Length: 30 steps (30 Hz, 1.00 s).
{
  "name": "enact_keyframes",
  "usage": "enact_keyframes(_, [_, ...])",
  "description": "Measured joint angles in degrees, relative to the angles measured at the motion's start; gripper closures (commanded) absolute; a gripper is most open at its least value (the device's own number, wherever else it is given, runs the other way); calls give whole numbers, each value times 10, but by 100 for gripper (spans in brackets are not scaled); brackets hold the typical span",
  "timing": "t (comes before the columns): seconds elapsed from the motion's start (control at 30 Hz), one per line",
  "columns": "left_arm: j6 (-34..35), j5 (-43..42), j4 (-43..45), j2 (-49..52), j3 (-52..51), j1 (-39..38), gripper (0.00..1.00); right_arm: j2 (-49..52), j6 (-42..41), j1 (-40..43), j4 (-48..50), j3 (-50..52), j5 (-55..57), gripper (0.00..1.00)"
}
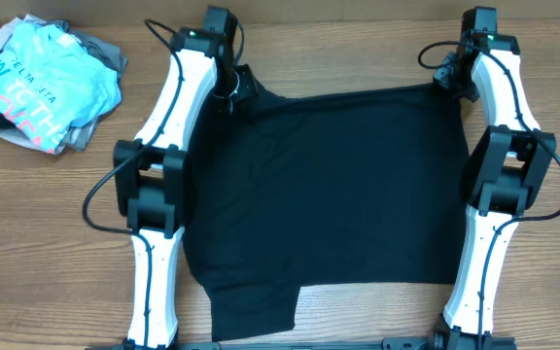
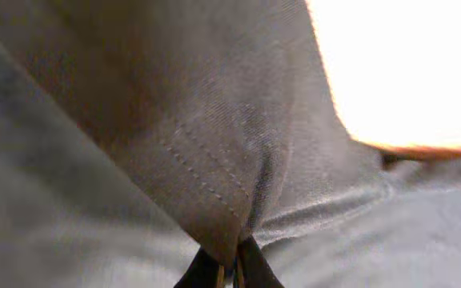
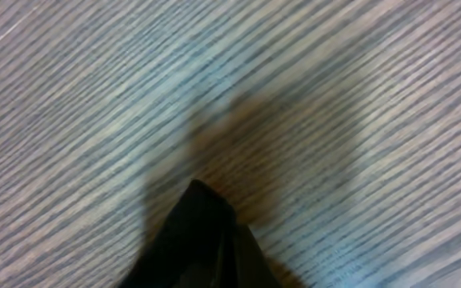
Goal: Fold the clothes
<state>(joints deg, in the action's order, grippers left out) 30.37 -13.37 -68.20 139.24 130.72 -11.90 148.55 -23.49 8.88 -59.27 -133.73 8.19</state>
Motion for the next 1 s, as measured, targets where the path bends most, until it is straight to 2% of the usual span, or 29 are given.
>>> enact_keyframes(0.17, [-17, 0, -47, -46, 7, 0, 96, -1, -9, 0, -9, 0, -3, 96])
enact_keyframes(0.4, [-21, -1, -125, -51, 9, -1, 96, -17, -25, 0, -51, 0, -5, 96])
enact_keyframes(0.7, [-16, 55, -236, -51, 9, -2, 96, -61, -124, 1, -138, -1, -19, 96])
enact_keyframes(1.0, [-8, 92, -276, -51, 9, -8, 96, -110, -213, 3, -216, -1, -30, 96])
